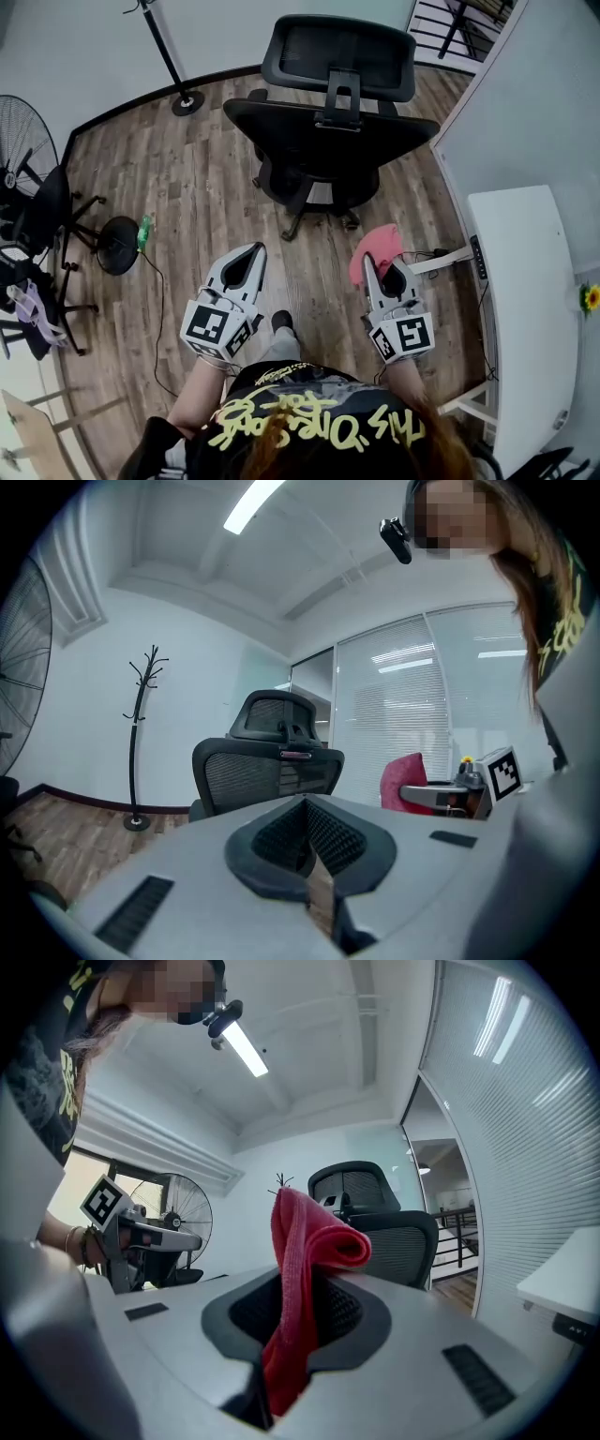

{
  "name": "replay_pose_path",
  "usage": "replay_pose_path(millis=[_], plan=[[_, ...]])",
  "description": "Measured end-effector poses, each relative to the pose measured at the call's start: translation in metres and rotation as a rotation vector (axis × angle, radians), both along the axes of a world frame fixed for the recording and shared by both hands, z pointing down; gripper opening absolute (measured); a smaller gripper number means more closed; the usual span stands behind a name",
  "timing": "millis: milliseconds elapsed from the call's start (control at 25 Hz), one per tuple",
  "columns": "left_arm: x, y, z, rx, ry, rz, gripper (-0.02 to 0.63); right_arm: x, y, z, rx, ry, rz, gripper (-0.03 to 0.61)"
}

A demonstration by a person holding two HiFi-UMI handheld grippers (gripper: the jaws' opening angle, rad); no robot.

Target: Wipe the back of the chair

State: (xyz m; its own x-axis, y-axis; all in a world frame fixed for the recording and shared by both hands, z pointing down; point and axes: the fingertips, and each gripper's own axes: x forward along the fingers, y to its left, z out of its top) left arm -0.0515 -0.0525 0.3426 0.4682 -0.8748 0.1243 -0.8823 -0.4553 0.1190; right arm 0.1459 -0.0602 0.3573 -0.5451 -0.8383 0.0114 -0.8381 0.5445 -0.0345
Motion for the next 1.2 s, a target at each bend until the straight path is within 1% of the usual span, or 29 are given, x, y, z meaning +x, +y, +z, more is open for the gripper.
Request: replay_pose_path(millis=[200,480,600,720,880,960,1080,1200], plan=[[-0.013,-0.029,0.008,-0.013,-0.007,0.022,-0.008,-0.012,-0.025,0.011,-0.023,-0.003,0.029,0.061],[-0.026,-0.063,0.025,-0.054,-0.004,0.064,-0.008,-0.013,-0.063,0.023,-0.051,0.004,0.094,0.061],[-0.025,-0.08,0.031,-0.081,0.016,0.068,-0.008,-0.01,-0.079,0.028,-0.058,0.011,0.109,0.061],[-0.015,-0.091,0.032,-0.079,0.024,0.063,-0.008,-0.001,-0.093,0.045,-0.091,0.041,0.09,0.061],[-0.005,-0.106,0.03,-0.075,0.031,0.013,-0.008,0.018,-0.132,0.076,-0.134,0.088,0.068,0.06],[0.001,-0.106,0.03,-0.079,0.033,-0.015,-0.008,0.032,-0.155,0.089,-0.146,0.112,0.072,0.061],[0.003,-0.107,0.033,-0.089,0.019,-0.067,-0.008,0.056,-0.201,0.104,-0.116,0.189,0.113,0.061],[0.003,-0.105,0.038,-0.108,0.02,-0.129,-0.006,0.073,-0.244,0.122,-0.099,0.245,0.143,0.061]])
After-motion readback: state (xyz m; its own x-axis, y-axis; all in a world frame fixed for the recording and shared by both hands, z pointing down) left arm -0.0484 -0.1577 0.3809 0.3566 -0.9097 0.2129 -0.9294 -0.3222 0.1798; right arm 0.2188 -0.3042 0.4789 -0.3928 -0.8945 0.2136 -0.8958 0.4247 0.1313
